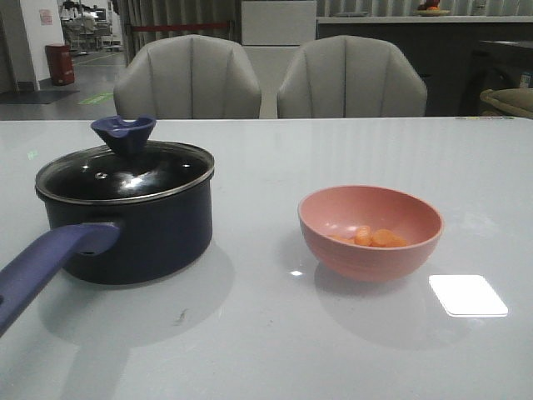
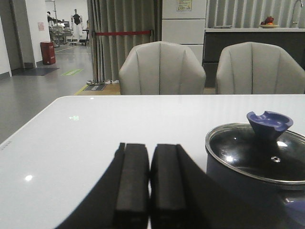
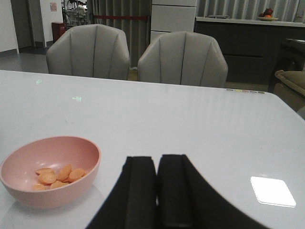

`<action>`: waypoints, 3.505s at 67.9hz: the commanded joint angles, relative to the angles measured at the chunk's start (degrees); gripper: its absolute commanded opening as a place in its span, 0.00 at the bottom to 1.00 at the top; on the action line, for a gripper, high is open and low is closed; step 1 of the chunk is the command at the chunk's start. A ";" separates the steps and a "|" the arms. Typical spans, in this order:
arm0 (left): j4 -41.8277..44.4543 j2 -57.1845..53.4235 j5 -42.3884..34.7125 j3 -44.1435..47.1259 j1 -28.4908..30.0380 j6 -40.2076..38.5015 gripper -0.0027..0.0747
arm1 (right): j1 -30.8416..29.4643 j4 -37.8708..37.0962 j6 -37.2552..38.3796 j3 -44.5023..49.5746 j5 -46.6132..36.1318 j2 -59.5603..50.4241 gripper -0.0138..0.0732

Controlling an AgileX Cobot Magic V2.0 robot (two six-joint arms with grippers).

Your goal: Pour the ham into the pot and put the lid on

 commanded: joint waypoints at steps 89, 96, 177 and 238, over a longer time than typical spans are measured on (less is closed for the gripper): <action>-0.53 6.72 7.81 -18.35 0.17 -0.22 0.19 | -0.32 -0.83 -0.18 -0.28 -4.93 -1.15 0.33; -0.56 11.56 15.54 -23.10 0.17 -0.22 0.19 | -0.32 -0.83 -0.18 -0.28 -4.93 -1.15 0.33; -5.26 53.26 27.27 -47.25 -13.13 -0.22 0.84 | -0.32 -0.83 -0.18 -0.28 -4.93 -1.15 0.33; 0.02 99.94 51.35 -89.97 -23.49 -10.35 0.84 | -0.32 -0.83 -0.18 -0.28 -4.93 -1.15 0.33</action>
